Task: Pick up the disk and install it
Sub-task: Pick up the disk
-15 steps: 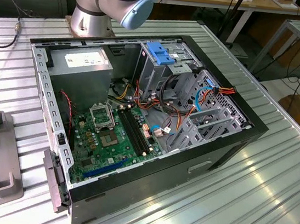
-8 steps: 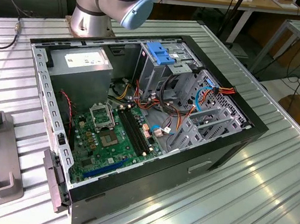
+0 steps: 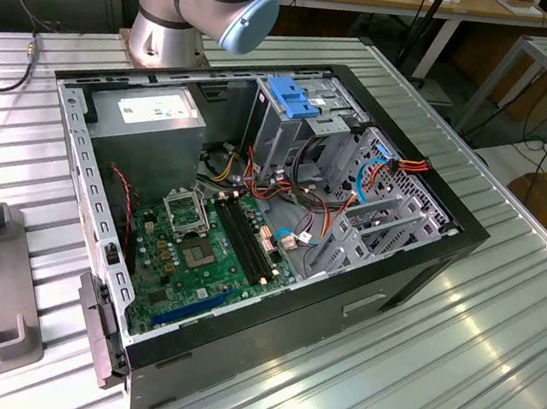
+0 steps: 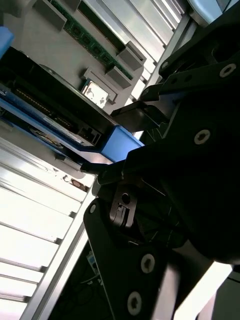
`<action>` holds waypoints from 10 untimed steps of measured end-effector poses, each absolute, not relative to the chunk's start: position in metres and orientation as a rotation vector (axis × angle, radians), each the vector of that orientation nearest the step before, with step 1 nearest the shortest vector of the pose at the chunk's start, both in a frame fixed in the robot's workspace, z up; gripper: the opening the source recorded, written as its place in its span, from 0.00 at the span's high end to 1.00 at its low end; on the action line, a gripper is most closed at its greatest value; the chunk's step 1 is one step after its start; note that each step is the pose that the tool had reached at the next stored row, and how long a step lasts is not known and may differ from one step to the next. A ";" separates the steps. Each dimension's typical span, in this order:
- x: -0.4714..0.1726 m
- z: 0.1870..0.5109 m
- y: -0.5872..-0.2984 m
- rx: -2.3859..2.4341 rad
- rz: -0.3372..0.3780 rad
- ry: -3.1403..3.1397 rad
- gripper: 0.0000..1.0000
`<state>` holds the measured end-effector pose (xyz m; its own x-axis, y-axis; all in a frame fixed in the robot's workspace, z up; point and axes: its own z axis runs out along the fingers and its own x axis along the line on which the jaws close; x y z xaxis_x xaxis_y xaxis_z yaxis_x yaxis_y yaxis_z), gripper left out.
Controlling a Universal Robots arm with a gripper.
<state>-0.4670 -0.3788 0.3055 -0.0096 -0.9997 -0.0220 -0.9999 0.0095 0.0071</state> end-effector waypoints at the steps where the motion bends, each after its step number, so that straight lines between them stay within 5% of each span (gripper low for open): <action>1: -0.467 0.305 -0.379 -2.203 0.034 2.224 0.48; 10: -0.468 0.300 -0.378 -2.195 0.034 2.231 0.48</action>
<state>-0.4682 -0.3780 0.3003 -0.0162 -0.9996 -0.0235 -0.9998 0.0160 0.0074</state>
